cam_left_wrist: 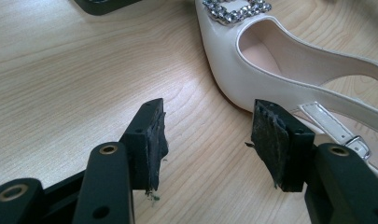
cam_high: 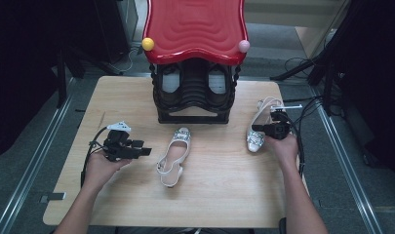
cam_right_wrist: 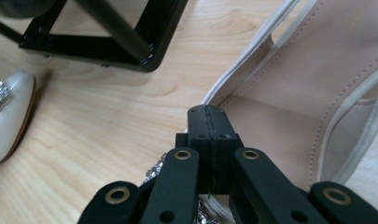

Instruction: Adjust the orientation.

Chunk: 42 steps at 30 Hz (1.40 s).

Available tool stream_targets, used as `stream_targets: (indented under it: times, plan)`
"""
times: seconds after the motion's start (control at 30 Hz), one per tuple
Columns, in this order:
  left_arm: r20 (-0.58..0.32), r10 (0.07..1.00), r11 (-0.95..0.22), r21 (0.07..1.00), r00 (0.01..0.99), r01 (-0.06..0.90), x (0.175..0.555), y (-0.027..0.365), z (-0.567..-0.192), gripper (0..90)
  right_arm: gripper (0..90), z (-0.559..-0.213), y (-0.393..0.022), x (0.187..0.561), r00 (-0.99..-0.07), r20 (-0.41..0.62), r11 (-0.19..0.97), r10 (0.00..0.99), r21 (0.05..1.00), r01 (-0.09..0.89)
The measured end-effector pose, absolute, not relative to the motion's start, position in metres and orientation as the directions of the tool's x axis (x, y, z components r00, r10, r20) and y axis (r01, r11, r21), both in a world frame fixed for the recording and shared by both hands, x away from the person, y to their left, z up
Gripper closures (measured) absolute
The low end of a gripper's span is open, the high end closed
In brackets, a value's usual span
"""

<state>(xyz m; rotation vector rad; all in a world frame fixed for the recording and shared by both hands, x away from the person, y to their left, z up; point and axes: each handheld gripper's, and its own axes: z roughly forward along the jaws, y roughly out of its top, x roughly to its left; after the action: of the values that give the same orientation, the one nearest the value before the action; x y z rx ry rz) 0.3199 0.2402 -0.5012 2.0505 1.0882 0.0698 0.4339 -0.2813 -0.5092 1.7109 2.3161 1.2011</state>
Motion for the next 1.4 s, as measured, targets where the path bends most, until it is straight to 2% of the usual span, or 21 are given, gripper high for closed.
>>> stream_targets:
  times: [0.53, 0.67, 0.7, 1.03, 1.4]
  plan:
    - [-0.298, 0.715, -0.297, 0.689, 0.632, 0.661, 0.324, 0.24, -0.5, 45.3, 90.0, -0.51, -0.25, 0.411, -0.448, 0.426, 0.145, 0.786, 0.578, 0.803]
    - [-0.3, 0.711, -0.304, 0.685, 0.636, 0.663, 0.327, 0.238, -0.499, 45.5, 90.0, -0.51, -0.243, 0.407, -0.463, 0.41, 0.164, 0.786, 0.583, 0.796]
    - [-0.298, 0.71, -0.307, 0.685, 0.638, 0.661, 0.328, 0.236, -0.498, 45.5, 90.0, -0.508, -0.241, 0.405, -0.468, 0.38, 0.179, 0.798, 0.592, 0.786]
    - [-0.31, 0.693, -0.307, 0.689, 0.65, 0.656, 0.338, 0.231, -0.5, 45.5, 90.0, -0.491, -0.258, 0.384, -0.481, 0.343, 0.158, 0.807, 0.66, 0.735]
    - [-0.324, 0.701, -0.298, 0.677, 0.636, 0.673, 0.351, 0.233, -0.502, 45.6, 90.0, -0.493, -0.272, 0.35, -0.507, 0.309, 0.194, 0.805, 0.67, 0.717]
